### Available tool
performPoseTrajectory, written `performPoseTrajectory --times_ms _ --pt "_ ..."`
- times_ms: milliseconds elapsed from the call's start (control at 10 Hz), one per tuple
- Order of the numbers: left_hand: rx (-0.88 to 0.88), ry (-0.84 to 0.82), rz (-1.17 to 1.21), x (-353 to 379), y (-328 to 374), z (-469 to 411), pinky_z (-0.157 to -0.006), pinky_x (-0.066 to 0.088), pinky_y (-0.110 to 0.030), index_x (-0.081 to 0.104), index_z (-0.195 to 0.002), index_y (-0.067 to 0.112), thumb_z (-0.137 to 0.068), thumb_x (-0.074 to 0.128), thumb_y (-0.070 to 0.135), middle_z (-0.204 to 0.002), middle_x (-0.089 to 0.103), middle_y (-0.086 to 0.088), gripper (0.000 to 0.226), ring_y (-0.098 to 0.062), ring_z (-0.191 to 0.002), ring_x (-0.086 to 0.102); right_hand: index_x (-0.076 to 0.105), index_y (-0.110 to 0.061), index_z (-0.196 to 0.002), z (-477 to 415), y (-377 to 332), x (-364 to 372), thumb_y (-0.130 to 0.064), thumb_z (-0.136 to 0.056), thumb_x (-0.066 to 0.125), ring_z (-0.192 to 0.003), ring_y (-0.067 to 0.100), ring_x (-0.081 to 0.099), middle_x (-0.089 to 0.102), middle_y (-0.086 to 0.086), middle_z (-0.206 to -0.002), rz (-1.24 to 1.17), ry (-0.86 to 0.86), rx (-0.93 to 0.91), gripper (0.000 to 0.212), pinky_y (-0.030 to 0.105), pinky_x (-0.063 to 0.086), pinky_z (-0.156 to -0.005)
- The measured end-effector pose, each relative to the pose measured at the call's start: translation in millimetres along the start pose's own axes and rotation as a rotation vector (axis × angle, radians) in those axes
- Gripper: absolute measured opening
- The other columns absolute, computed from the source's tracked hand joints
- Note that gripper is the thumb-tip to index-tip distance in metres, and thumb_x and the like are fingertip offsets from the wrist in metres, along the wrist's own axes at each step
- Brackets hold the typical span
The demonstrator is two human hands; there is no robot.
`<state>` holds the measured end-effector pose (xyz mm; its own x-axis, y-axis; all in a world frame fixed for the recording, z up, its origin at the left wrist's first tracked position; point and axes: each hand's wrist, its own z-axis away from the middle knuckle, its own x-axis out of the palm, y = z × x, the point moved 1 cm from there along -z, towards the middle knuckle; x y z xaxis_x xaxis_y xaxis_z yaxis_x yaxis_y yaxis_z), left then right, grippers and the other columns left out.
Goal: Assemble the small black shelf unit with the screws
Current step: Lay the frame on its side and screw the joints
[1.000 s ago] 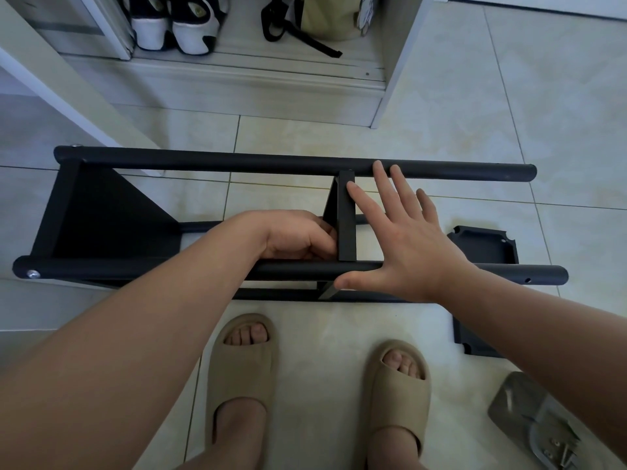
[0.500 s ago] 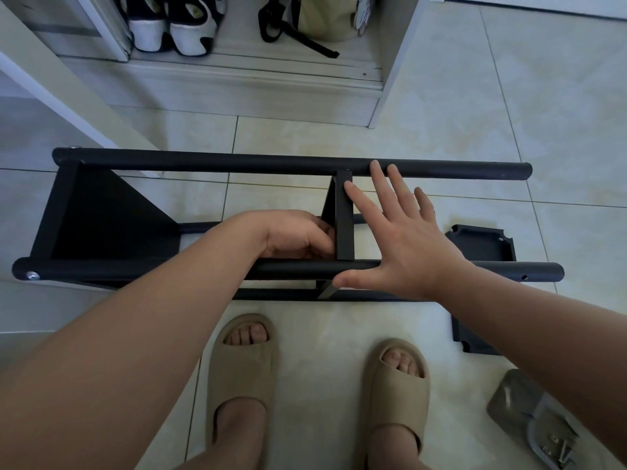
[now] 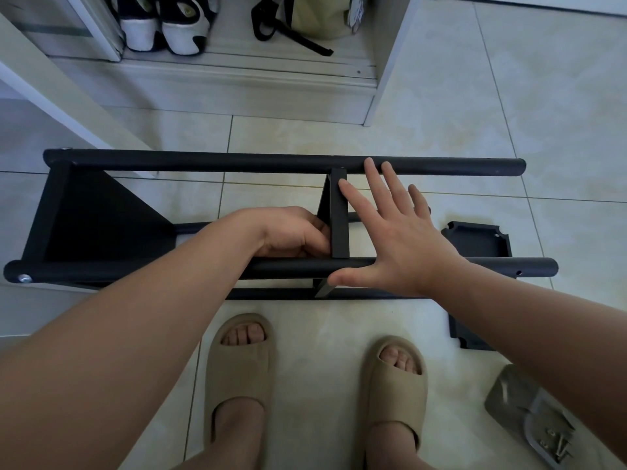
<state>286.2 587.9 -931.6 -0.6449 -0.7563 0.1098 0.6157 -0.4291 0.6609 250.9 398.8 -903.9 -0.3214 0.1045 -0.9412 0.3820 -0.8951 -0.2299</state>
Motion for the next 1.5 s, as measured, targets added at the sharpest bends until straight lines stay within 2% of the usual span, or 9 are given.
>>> performPoseTrajectory --times_ms 300,600,800,900,1000,1200,1300,1400,1500 --pt "0.034 0.004 -0.029 0.0 1.0 -1.0 -0.063 0.054 -0.022 0.054 -0.126 -0.015 -0.090 0.056 -0.009 -0.096 0.061 -0.020 0.036 -0.017 -0.067 0.063 -0.012 -0.038 -0.159 0.1 0.0 -0.7 -0.104 -0.058 0.027 -0.152 0.023 -0.029 -0.030 0.000 -0.165 0.007 0.001 -0.005 0.126 0.059 -0.003 -0.124" --pt "0.037 -0.006 -0.005 -1.0 -1.0 -2.3 -0.078 0.055 -0.030 0.051 -0.131 -0.014 -0.090 0.055 -0.009 -0.106 0.062 -0.025 0.041 -0.026 -0.085 0.064 -0.011 -0.038 -0.159 0.2 -0.3 -0.8 -0.103 -0.059 0.029 -0.152 0.023 -0.028 -0.029 0.000 -0.166 0.014 0.002 -0.004 0.126 0.060 0.000 -0.124" --pt "0.030 -0.033 -0.086 -2.9 -3.3 -3.3 -0.078 0.056 -0.030 0.071 -0.097 0.003 -0.090 0.059 0.001 -0.090 0.074 -0.013 0.014 -0.018 -0.076 0.070 -0.011 -0.038 -0.159 0.6 -0.7 -0.6 -0.103 -0.058 0.029 -0.152 0.023 -0.028 -0.028 -0.001 -0.166 0.013 0.006 -0.003 0.127 0.060 0.001 -0.124" --pt "0.034 -0.027 -0.079 -5.0 -4.8 -4.5 -0.082 0.055 -0.032 0.070 -0.100 0.000 -0.089 0.059 0.000 -0.094 0.072 -0.016 0.015 -0.021 -0.080 0.069 -0.011 -0.039 -0.159 0.2 -0.2 -0.7 -0.104 -0.058 0.029 -0.152 0.023 -0.028 -0.029 0.000 -0.166 0.013 0.008 -0.002 0.127 0.060 0.001 -0.124" --pt "0.037 -0.027 -0.060 -4.9 -4.9 -4.4 -0.070 0.055 -0.026 0.066 -0.099 -0.001 -0.088 0.058 -0.005 -0.082 0.068 -0.014 0.014 -0.020 -0.071 0.066 -0.011 -0.038 -0.159 0.3 0.0 -0.5 -0.103 -0.058 0.030 -0.152 0.023 -0.028 -0.029 0.000 -0.166 0.014 0.008 -0.002 0.127 0.060 0.001 -0.124" --pt "0.048 -0.031 -0.020 -3.4 -2.7 -1.5 -0.085 0.042 -0.039 0.060 -0.112 -0.004 -0.089 0.056 -0.010 -0.097 0.053 -0.023 0.024 -0.032 -0.090 0.051 -0.010 -0.037 -0.159 0.6 -0.5 -1.4 -0.103 -0.059 0.030 -0.153 0.023 -0.026 -0.027 0.000 -0.166 0.011 0.010 -0.004 0.127 0.060 0.001 -0.124" --pt "0.044 -0.041 -0.008 -2.7 -2.8 -0.1 -0.081 0.044 -0.034 0.053 -0.124 -0.016 -0.088 0.054 -0.012 -0.102 0.053 -0.024 0.036 -0.032 -0.090 0.051 -0.010 -0.037 -0.160 0.6 -0.6 -1.4 -0.103 -0.058 0.029 -0.153 0.023 -0.026 -0.027 0.000 -0.166 0.016 0.009 -0.002 0.127 0.060 0.002 -0.124" --pt "0.062 -0.036 -0.018 -3.6 -1.7 -0.1 -0.070 0.049 -0.024 0.055 -0.124 -0.014 -0.088 0.054 -0.011 -0.100 0.057 -0.020 0.037 -0.020 -0.078 0.059 -0.010 -0.037 -0.159 0.5 -0.1 -0.9 -0.103 -0.058 0.030 -0.153 0.023 -0.026 -0.028 0.000 -0.166 0.018 0.009 -0.002 0.127 0.060 0.002 -0.124" --pt "0.047 -0.022 -0.042 -4.5 -3.4 -3.3 -0.081 0.053 -0.031 0.060 -0.118 -0.014 -0.090 0.058 -0.004 -0.098 0.065 -0.019 0.030 -0.022 -0.082 0.064 -0.011 -0.038 -0.159 0.4 -0.2 -0.9 -0.103 -0.058 0.030 -0.153 0.023 -0.027 -0.028 0.000 -0.166 0.015 0.007 -0.004 0.127 0.060 0.001 -0.124"
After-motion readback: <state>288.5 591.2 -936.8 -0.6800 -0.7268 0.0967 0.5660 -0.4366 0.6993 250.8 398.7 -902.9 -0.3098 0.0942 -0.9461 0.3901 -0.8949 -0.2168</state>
